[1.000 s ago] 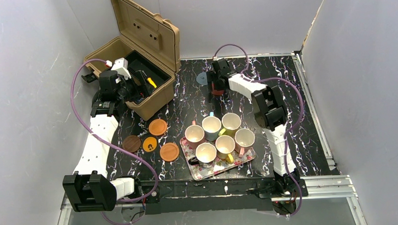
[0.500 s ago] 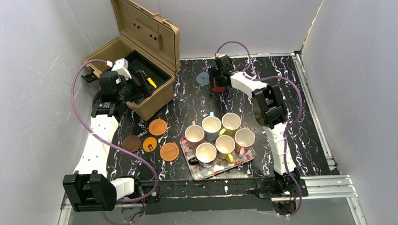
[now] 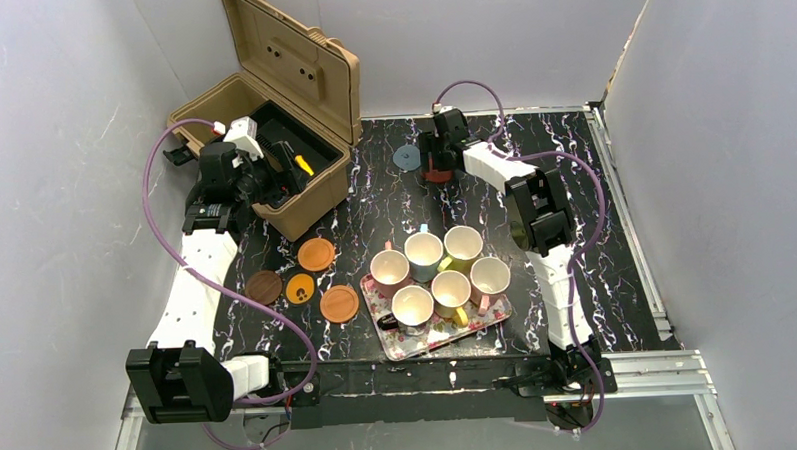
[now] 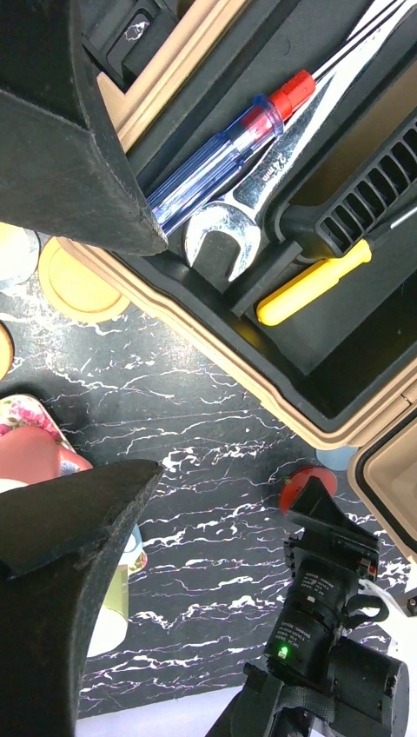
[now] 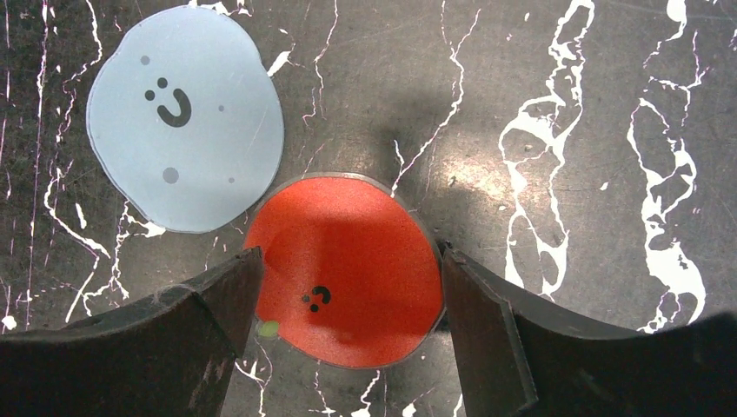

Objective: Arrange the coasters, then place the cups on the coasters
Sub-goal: Move the coaster to the center of the board.

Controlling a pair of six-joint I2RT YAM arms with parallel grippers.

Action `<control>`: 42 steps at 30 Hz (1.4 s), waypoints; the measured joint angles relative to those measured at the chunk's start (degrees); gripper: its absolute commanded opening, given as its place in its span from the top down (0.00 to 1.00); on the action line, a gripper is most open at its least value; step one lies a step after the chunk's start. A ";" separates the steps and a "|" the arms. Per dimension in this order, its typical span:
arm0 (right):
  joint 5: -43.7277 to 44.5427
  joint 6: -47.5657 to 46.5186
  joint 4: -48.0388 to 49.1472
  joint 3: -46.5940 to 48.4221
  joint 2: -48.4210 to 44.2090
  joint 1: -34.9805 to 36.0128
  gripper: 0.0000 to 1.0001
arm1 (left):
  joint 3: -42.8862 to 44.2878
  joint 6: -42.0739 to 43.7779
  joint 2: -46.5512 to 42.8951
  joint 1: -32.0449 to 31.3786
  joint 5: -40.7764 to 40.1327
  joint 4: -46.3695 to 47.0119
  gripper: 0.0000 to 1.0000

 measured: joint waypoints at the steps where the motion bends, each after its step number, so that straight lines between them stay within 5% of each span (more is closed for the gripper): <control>1: -0.13 0.00 0.02 0.04 0.07 -0.07 0.16 | 0.00 0.00 0.02 0.02 0.00 0.00 0.15; 22: -5.70 -2.80 -14.64 16.57 0.11 -0.61 0.01 | -0.02 1.38 0.09 -0.66 0.31 -0.02 0.15; 27: -6.58 -3.02 -14.64 4.87 -10.82 -0.70 0.01 | -0.02 4.85 -0.20 -4.74 -1.38 -0.57 0.14; 34: -7.63 -3.15 -12.20 -15.80 -32.59 -0.74 0.01 | -1.55 10.80 -1.44 -18.25 -6.47 -3.50 0.13; 42: -7.89 -4.02 -11.58 -30.95 -48.81 -0.76 0.01 | -9.22 4.96 -8.31 -20.46 -9.97 -5.64 0.16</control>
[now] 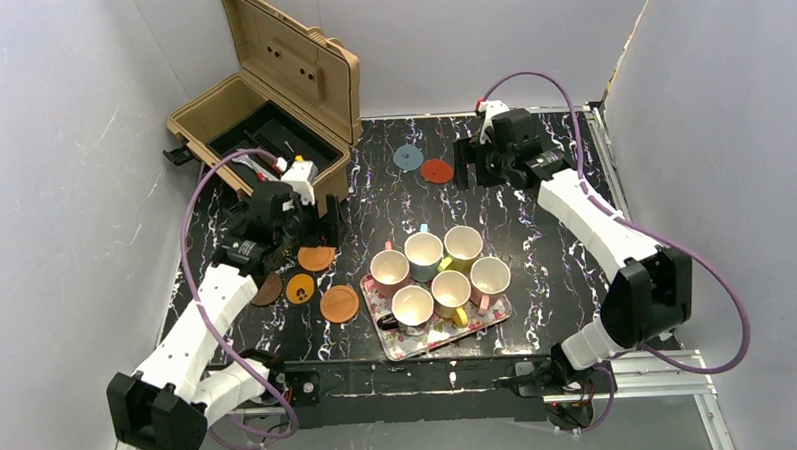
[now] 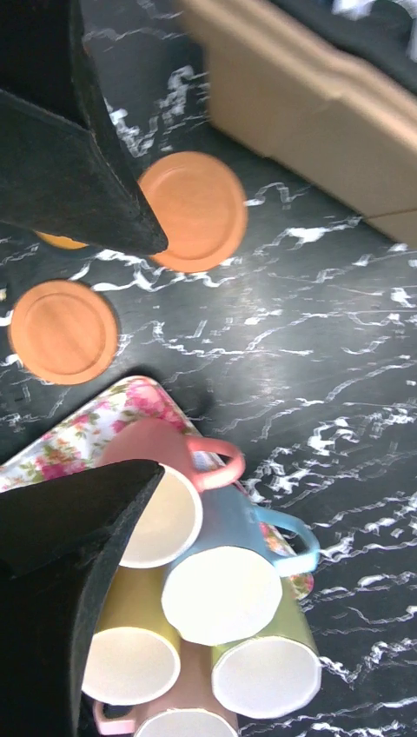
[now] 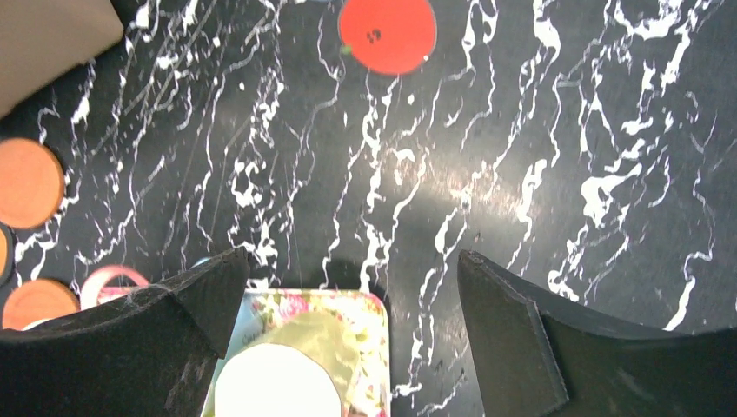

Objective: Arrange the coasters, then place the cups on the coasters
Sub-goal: Move the coaster to the center of the board.

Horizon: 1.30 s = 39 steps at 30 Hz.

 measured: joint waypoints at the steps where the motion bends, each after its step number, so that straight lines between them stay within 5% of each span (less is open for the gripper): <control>1: -0.02 -0.09 0.00 -1.62 -1.27 0.00 0.01 | -1.25 -0.85 -1.11 -0.07 -0.17 -0.33 0.16; 12: -2.56 0.35 2.36 -12.90 -11.76 0.00 0.01 | -11.96 -11.06 -9.97 -0.42 -4.50 -8.44 0.16; 30: -5.64 0.98 2.95 -14.93 -17.86 0.00 0.01 | -3.87 -9.73 17.38 -0.42 -7.34 -2.69 0.28; 39: -6.95 1.05 4.39 -17.03 -17.90 0.00 0.01 | -2.54 -10.99 23.58 -0.44 -8.20 1.53 0.27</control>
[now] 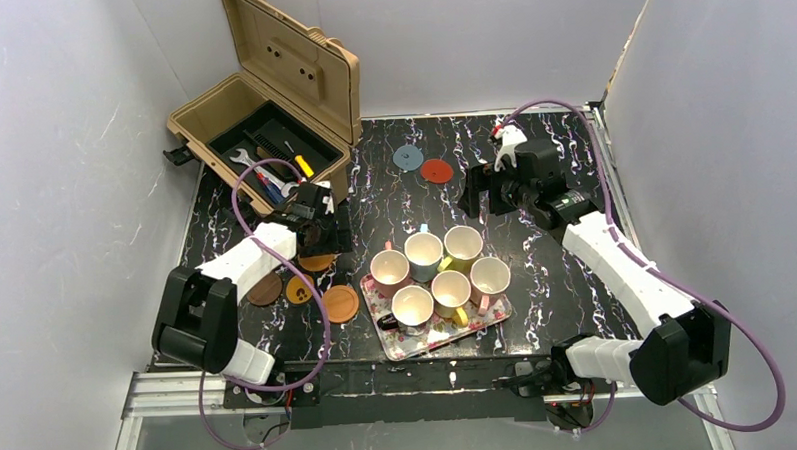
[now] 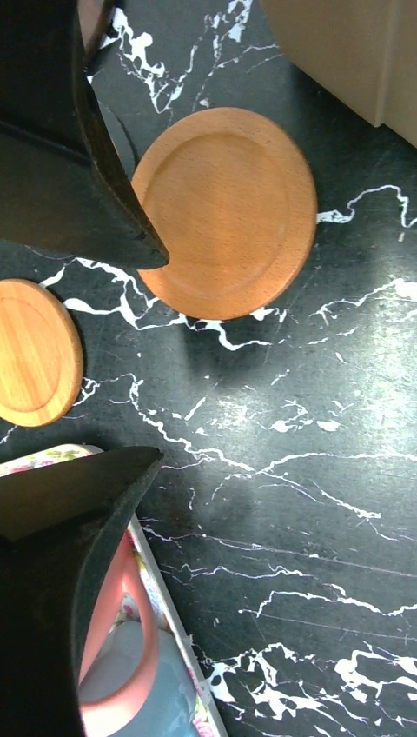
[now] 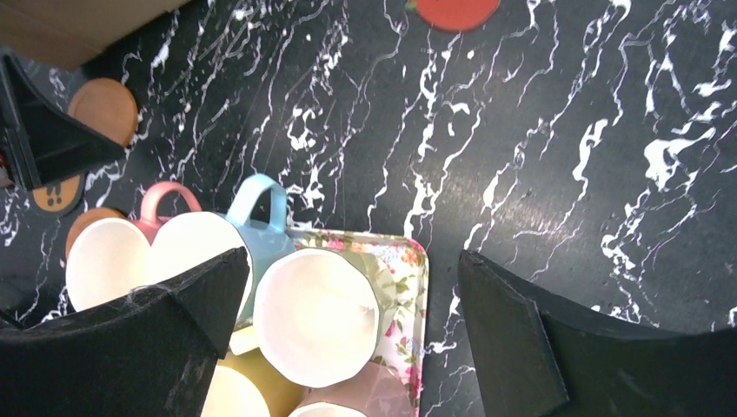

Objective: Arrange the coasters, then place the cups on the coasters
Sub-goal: Move the coaster to the center of the board.

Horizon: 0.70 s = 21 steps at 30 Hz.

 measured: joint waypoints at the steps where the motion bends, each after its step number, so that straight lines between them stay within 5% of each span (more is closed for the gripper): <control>1: -0.17 0.04 0.09 -0.57 0.07 0.00 0.01 | 0.00 0.22 0.39 -0.17 -0.44 0.44 0.27; 21: -1.84 1.70 2.97 -3.45 2.54 0.00 0.01 | 1.64 2.54 6.71 -1.66 -1.09 10.34 0.29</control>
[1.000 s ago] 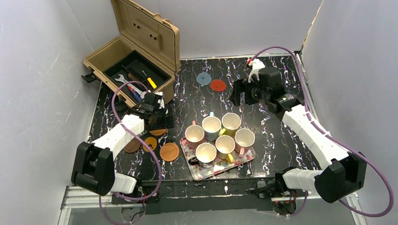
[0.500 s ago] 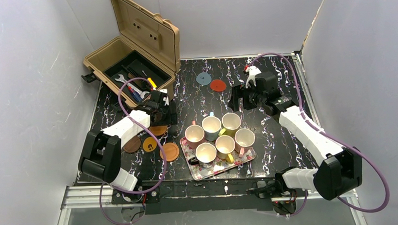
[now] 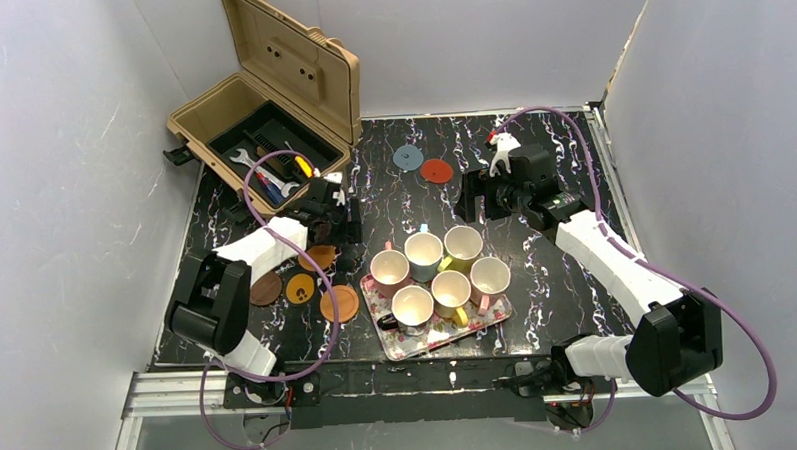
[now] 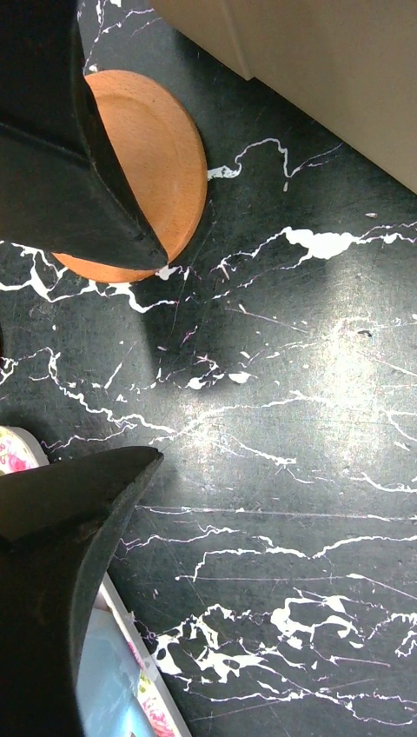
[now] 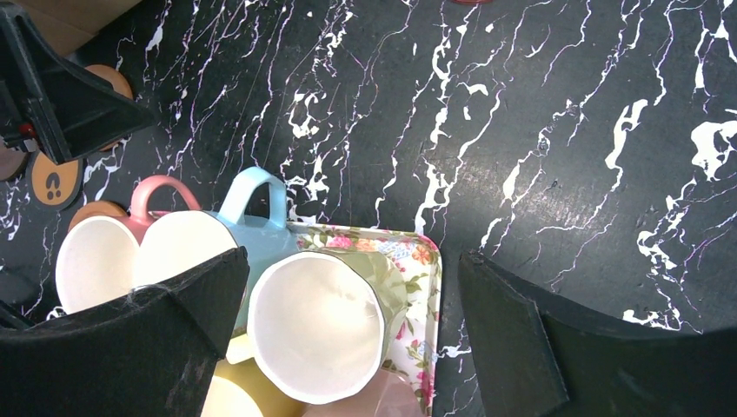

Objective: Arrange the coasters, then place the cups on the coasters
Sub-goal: Move the coaster to the center of the board.

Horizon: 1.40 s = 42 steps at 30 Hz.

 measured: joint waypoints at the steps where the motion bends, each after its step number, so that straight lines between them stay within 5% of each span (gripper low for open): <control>1: -0.02 0.00 0.02 0.00 0.00 0.00 0.01 | -0.02 0.07 0.00 0.00 -0.17 0.00 0.30; 17: -1.07 0.72 1.22 -0.39 0.85 0.00 0.01 | -2.84 5.49 -11.61 -7.72 -9.64 -5.90 0.27; 27: -3.10 2.38 1.73 -1.92 0.83 0.00 0.01 | -0.22 8.63 -1.38 -7.52 -10.45 -10.14 0.32; 42: -3.17 2.38 1.66 -1.95 -0.04 0.00 0.01 | -0.11 5.77 2.75 -7.02 -10.01 -6.56 0.39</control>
